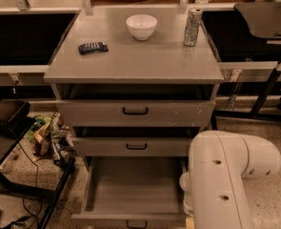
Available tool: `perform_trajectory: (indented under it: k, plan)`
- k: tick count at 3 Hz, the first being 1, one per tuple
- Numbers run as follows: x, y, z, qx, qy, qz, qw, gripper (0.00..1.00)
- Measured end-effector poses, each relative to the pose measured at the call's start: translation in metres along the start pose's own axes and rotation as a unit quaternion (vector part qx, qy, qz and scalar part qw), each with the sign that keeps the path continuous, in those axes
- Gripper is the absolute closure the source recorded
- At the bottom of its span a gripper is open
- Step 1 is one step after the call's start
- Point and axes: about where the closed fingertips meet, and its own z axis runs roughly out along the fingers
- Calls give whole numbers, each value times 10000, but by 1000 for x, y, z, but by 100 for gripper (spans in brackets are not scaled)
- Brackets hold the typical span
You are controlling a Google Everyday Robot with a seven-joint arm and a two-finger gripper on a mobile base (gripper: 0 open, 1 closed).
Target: Open bottom drawer
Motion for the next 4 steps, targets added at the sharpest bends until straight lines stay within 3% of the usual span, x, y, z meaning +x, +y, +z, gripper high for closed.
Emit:
perform_trajectory:
  k: [2, 3, 4]
  plan:
    - [9, -2, -4, 0, 1, 0, 10000, 89]
    - [12, -2, -5, 0, 1, 0, 10000, 100]
    - [16, -4, -7, 0, 1, 0, 10000, 100]
